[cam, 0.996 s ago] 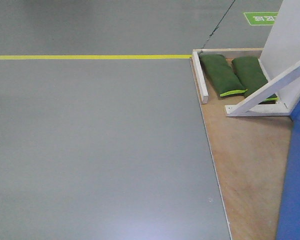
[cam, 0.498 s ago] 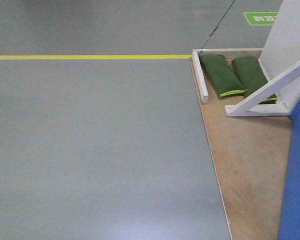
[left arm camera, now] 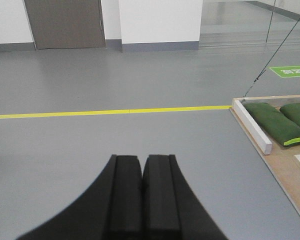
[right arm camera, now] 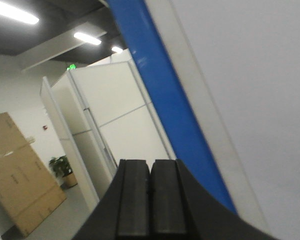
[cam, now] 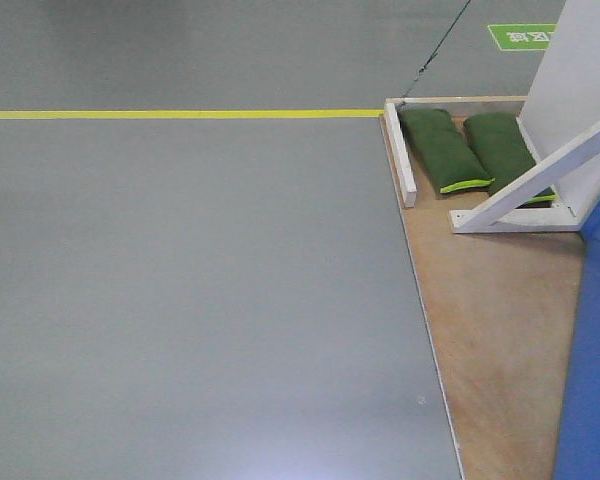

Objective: Move to blue door and open it

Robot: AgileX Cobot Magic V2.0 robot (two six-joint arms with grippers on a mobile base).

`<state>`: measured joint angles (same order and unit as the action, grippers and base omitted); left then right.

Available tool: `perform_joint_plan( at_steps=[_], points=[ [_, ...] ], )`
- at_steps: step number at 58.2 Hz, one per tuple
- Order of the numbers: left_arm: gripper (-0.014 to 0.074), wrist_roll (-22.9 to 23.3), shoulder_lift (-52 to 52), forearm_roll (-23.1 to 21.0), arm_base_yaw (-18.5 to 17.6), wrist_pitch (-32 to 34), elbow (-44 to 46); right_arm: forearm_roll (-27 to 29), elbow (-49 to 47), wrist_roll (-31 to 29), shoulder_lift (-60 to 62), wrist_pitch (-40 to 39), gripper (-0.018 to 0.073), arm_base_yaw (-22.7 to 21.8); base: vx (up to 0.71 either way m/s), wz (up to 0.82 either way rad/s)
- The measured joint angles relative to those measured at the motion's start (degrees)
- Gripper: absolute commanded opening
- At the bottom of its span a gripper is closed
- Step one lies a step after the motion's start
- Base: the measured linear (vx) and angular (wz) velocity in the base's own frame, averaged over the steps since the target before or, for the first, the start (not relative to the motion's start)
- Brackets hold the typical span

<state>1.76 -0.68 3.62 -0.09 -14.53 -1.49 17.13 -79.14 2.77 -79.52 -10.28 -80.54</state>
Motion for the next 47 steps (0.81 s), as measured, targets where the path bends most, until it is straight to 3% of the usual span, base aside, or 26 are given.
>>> perform_joint_plan(
  at_steps=[16,47],
  points=[
    [0.0073,0.00,0.00,0.00,0.00,0.00,0.00,-1.63,0.00,0.00,-0.32,0.22,0.0012,10.70,0.00,0.00],
    [0.0073,0.00,0.00,0.00,0.00,0.00,0.00,-3.81,0.23,0.00,0.65,0.75,0.0012,22.79,0.00,0.00]
  ],
)
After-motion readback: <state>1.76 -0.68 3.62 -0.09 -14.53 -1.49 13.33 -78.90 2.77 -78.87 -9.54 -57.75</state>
